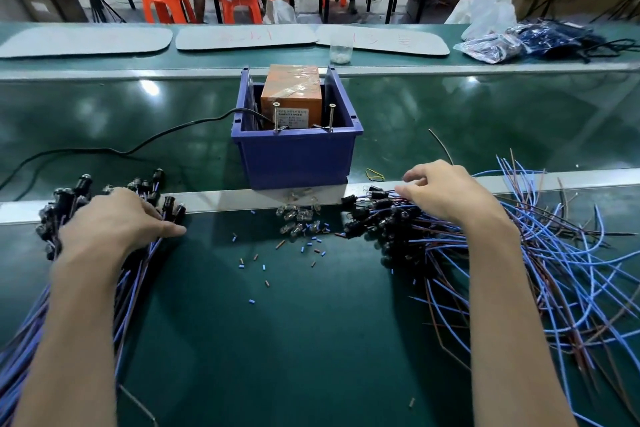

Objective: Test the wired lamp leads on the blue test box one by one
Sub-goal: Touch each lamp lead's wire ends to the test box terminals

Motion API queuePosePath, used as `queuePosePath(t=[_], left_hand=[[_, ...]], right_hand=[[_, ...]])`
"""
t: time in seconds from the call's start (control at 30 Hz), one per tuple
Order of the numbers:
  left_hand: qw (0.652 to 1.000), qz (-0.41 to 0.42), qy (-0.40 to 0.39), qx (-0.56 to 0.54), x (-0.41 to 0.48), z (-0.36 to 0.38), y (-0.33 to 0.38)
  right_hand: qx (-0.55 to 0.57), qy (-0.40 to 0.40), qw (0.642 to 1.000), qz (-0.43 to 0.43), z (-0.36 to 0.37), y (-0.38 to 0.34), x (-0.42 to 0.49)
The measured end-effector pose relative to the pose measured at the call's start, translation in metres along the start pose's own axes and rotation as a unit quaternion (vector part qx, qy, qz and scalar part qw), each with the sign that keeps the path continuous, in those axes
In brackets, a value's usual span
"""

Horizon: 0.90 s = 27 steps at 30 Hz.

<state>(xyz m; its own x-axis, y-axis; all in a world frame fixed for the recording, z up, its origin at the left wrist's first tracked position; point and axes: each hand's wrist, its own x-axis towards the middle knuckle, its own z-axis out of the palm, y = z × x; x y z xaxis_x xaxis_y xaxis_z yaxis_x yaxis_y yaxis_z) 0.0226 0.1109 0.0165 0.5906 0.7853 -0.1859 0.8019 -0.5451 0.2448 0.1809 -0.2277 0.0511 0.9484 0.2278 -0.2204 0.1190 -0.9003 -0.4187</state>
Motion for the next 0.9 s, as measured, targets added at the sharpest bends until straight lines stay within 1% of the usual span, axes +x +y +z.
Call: queuePosePath(t=[0.13,0.27,0.33,0.37,0.43,0.47,0.53,0.57,0.63,0.7,0.73,0.77,0.83,0.87,0.9], left_hand=[[1.000,-0.004,-0.001,0.016,-0.003,0.008,0.011],[1.000,0.012,0.017,0.004,-0.004,0.008,0.012],[0.998,0.022,0.050,-0.021,-0.006,0.004,0.012],[0.995,0.031,0.086,-0.043,-0.006,0.001,0.013],[0.975,0.066,0.178,-0.114,-0.011,-0.008,0.019],[0.957,0.093,0.222,-0.160,-0.016,-0.014,0.025],[0.910,0.166,0.284,-0.251,-0.035,-0.028,0.045],[0.887,0.211,0.295,-0.286,-0.048,-0.033,0.057],[0.849,0.311,0.279,-0.324,-0.082,-0.039,0.082],[0.824,0.394,0.231,-0.335,-0.114,-0.033,0.104],[0.818,0.417,0.212,-0.335,-0.126,-0.027,0.113],[0.820,0.419,0.209,-0.330,-0.134,-0.021,0.120],[0.824,0.385,0.223,-0.350,-0.142,-0.013,0.128],[0.817,0.364,0.210,-0.395,-0.142,-0.012,0.129],[0.799,0.353,0.181,-0.452,-0.143,-0.012,0.129]], right_hand=[[0.017,0.020,1.000,-0.014,0.000,-0.003,-0.001],[0.054,0.065,0.995,-0.047,-0.005,-0.007,-0.005],[0.088,0.077,0.990,-0.075,-0.009,-0.011,-0.009],[0.115,0.079,0.985,-0.097,-0.011,-0.013,-0.011],[0.172,0.078,0.971,-0.145,-0.013,-0.021,-0.017],[0.198,0.071,0.963,-0.168,-0.015,-0.026,-0.021],[0.258,0.042,0.940,-0.218,-0.015,-0.038,-0.030],[0.286,0.017,0.926,-0.244,-0.014,-0.044,-0.034],[0.334,-0.055,0.892,-0.298,-0.009,-0.057,-0.045],[0.399,-0.130,0.843,-0.335,0.001,-0.071,-0.053],[0.430,-0.145,0.822,-0.344,0.006,-0.077,-0.055],[0.448,-0.136,0.814,-0.345,0.010,-0.081,-0.056],[0.461,-0.077,0.821,-0.328,0.015,-0.086,-0.053],[0.470,-0.047,0.824,-0.313,0.015,-0.086,-0.050],[0.488,-0.026,0.820,-0.298,0.013,-0.085,-0.047]])
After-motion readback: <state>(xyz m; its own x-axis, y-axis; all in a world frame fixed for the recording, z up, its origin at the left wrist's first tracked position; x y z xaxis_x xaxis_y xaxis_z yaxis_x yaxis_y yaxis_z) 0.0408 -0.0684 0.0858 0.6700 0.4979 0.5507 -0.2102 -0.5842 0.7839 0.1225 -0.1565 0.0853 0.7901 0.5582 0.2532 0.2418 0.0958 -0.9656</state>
